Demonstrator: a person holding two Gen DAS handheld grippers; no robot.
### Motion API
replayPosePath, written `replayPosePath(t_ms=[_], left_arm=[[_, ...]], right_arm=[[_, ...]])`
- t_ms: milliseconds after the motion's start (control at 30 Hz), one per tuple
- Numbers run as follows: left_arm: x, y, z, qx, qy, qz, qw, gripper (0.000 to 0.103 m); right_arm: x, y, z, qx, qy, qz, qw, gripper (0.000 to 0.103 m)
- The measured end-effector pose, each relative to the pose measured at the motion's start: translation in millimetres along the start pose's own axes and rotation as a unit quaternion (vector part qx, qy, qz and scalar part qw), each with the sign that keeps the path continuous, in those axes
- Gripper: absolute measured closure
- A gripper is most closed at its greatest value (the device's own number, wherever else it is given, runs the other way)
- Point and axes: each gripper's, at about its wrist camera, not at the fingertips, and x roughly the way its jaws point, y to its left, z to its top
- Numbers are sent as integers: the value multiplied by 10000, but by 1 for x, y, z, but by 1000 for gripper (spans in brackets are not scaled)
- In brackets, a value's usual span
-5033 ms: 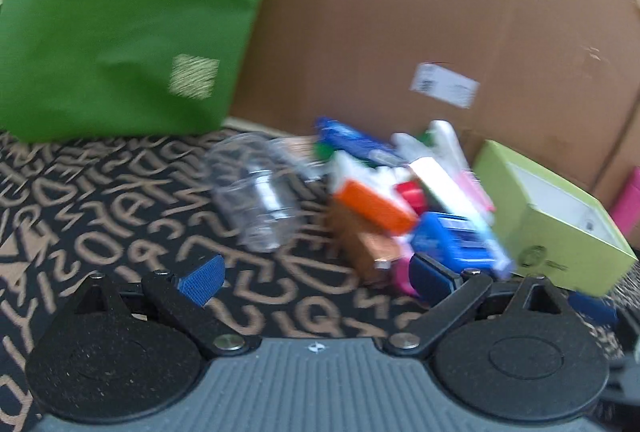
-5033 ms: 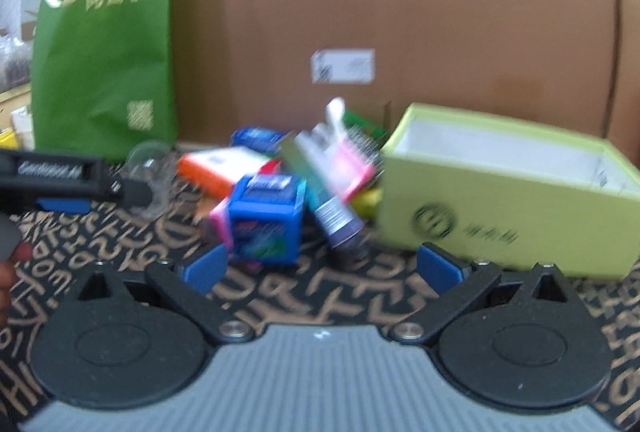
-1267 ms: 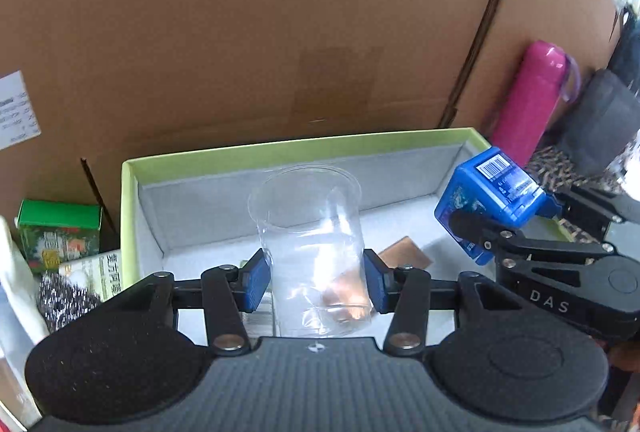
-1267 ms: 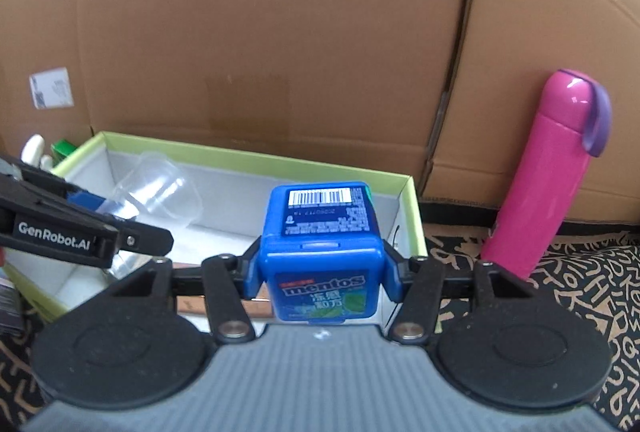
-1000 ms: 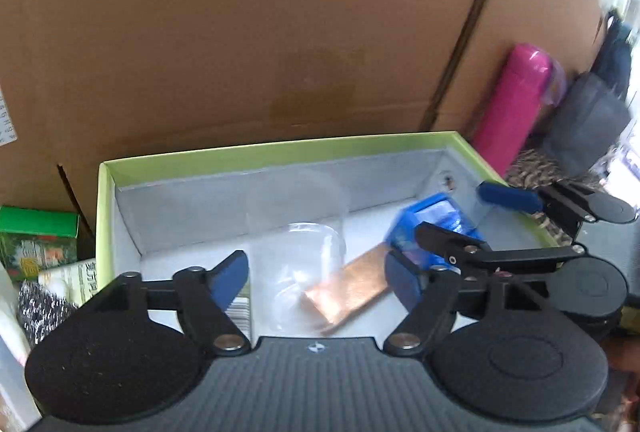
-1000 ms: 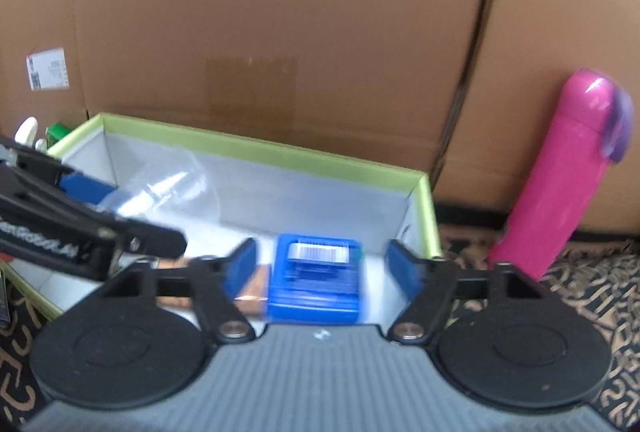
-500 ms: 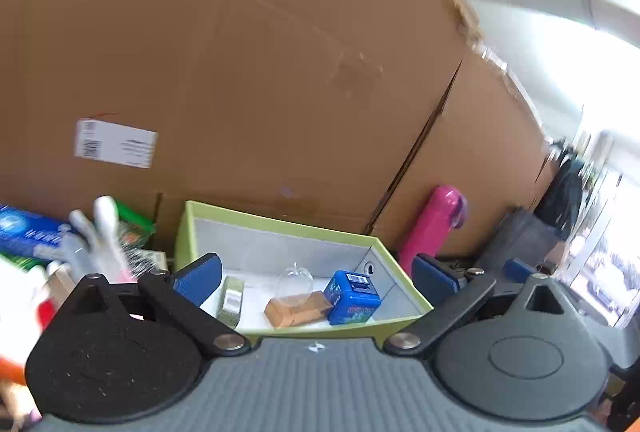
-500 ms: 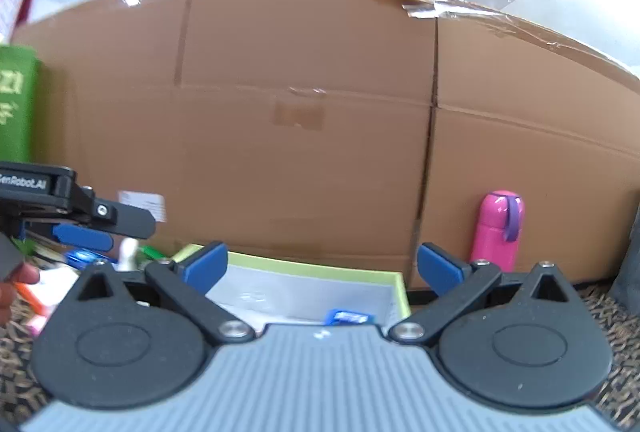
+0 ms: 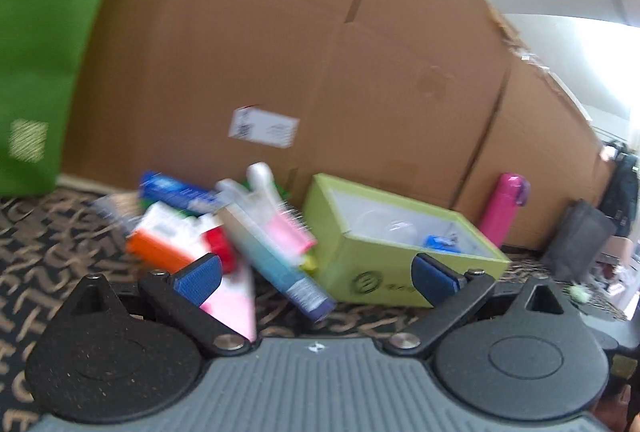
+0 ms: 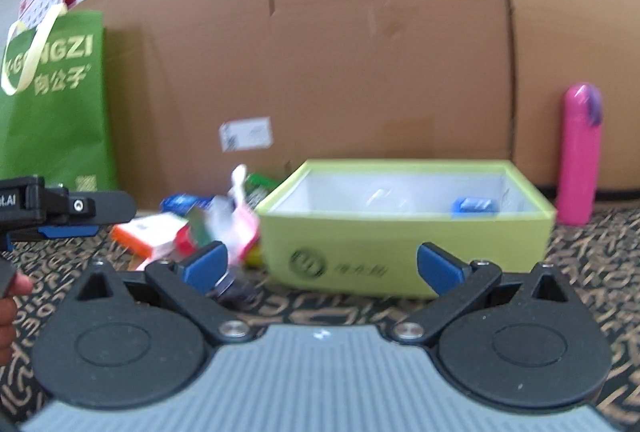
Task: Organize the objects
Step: 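Grasp the white medicine box with the left gripper while the right grasps the teal box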
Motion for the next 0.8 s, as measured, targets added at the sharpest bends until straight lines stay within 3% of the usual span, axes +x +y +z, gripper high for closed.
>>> replayPosePath(t_ms=[400,633,800], left_arm=[[6,56,-14,-109,184,1179,9928,0],[41,47,5,853,0,1539,9844,0],[75,38,11,1525,246,1400,9780,0]], right_arm=[[32,28,-32,25,653,212,9976,0],[33,31,-32,41,720,236,9971,0],[35,30,-31,46,743,255,9969,0]])
